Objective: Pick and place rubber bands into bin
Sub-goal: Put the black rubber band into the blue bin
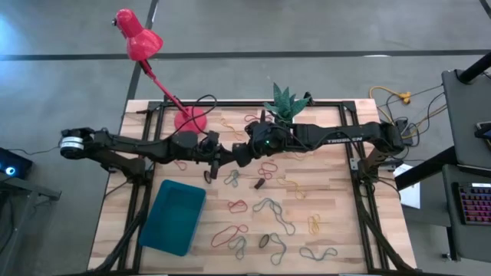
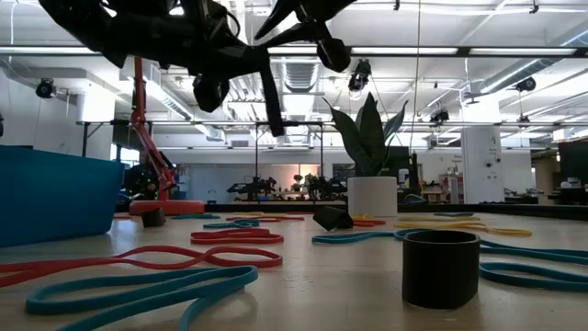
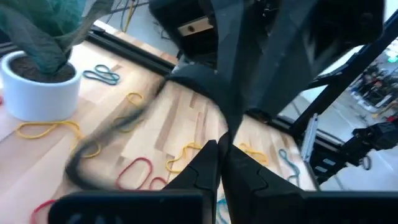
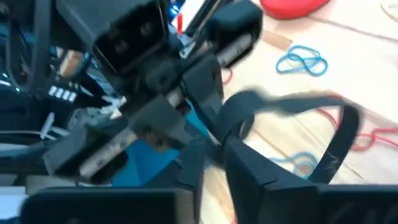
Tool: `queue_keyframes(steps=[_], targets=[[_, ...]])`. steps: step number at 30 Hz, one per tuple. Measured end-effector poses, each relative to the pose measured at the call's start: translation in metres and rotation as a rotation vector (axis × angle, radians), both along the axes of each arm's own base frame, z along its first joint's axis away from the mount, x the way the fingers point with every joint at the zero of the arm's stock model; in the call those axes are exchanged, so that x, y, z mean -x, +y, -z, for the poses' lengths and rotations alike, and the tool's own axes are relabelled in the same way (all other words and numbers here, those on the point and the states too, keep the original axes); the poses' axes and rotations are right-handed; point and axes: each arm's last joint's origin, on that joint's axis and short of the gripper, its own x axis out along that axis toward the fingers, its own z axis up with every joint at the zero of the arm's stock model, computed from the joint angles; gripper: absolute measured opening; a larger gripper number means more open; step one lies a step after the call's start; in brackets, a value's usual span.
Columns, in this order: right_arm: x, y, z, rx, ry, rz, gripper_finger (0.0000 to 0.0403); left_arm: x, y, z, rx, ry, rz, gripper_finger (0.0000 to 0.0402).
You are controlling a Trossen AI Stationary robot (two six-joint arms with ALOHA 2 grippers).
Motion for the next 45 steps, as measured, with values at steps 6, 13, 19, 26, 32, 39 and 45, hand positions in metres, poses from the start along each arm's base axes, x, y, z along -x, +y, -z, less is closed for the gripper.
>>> queue_keyframes(steps=[6, 13, 19, 26, 32, 39, 45], targets=[[0.007, 0.004, -0.003, -0.003, 0.055, -0.071, 0.0135, 0.021, -0.001, -0.007, -0.014, 0.084, -0.021, 0.0], [0.026, 0.01, -0.016, 0.02, 0.098, -0.152, 0.0185, 0.083, -0.017, -0.035, 0.079, 0.243, 0.05, 0.0], [0.032, 0.01, -0.018, 0.037, 0.124, -0.172, 0.0186, 0.132, -0.037, -0.042, 0.332, 0.43, 0.209, 0.0], [0.028, 0.01, -0.012, 0.039, 0.145, -0.168, 0.0182, 0.152, -0.058, -0.018, 0.45, 0.694, 0.283, 0.0], [0.023, 0.01, -0.004, 0.033, 0.165, -0.162, 0.0184, 0.151, -0.074, -0.003, 0.487, 0.834, 0.344, 0.0], [0.014, 0.01, 0.007, 0.032, 0.182, -0.164, 0.0186, 0.142, -0.092, 0.023, 0.528, 1.038, 0.376, 0.0], [0.003, 0.012, 0.017, 0.032, 0.165, -0.235, 0.0196, 0.131, -0.103, 0.04, 0.471, 1.167, 0.332, 0.0044]])
